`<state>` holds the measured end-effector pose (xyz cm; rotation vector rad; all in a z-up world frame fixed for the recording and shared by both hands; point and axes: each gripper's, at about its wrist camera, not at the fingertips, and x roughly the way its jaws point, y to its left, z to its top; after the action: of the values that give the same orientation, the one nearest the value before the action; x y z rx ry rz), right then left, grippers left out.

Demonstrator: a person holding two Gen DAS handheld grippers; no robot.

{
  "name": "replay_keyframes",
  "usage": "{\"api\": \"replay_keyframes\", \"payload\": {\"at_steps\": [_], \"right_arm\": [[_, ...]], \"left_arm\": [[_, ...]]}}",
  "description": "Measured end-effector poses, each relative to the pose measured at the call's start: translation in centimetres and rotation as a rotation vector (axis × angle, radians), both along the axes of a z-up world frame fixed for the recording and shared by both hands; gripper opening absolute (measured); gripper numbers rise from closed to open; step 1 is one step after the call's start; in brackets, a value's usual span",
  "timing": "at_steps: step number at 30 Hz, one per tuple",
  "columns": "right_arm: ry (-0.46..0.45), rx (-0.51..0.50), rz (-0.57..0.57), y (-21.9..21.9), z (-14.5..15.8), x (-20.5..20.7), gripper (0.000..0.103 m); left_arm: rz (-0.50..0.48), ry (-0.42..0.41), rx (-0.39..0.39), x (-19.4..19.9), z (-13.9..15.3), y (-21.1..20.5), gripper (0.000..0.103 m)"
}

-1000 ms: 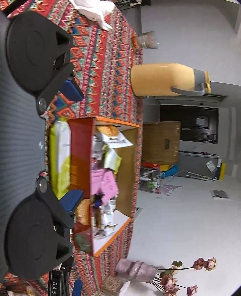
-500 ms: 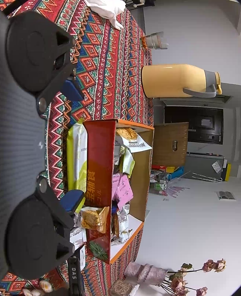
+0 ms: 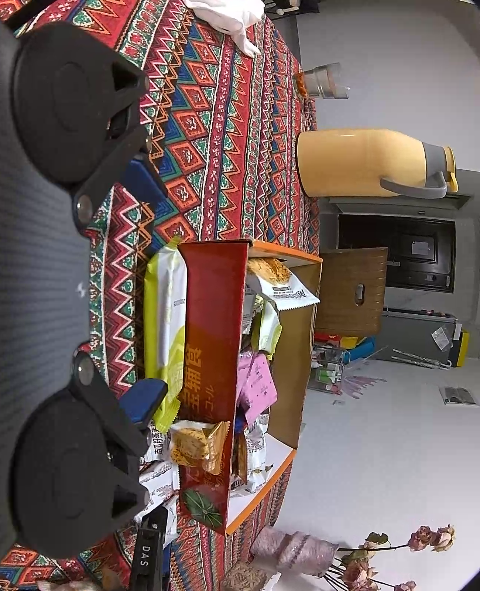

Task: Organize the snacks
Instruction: 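Close the right gripper on another white printed packet, then grasp the green-yellow snack bar with the left gripper while the right gripper holds its packet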

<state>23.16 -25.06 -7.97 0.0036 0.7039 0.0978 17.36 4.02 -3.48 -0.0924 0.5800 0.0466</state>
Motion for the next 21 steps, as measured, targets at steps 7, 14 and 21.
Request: {"api": "replay_keyframes", "payload": {"at_steps": [7, 14, 21], "right_arm": [[-0.131, -0.022, 0.017, 0.7, 1.4, -2.1, 0.048], [-0.199, 0.000, 0.009, 0.2, 2.5, -3.0, 0.048], [-0.214, 0.029, 0.006, -0.5, 2.6, -3.1, 0.048]], "left_arm": [[0.013, 0.000, 0.004, 0.1, -0.1, 0.0, 0.103], [0.023, 0.020, 0.018, 0.5, -0.3, -0.2, 0.103], [0.020, 0.055, 0.051, 1.1, 0.0, -0.9, 0.103]]}}
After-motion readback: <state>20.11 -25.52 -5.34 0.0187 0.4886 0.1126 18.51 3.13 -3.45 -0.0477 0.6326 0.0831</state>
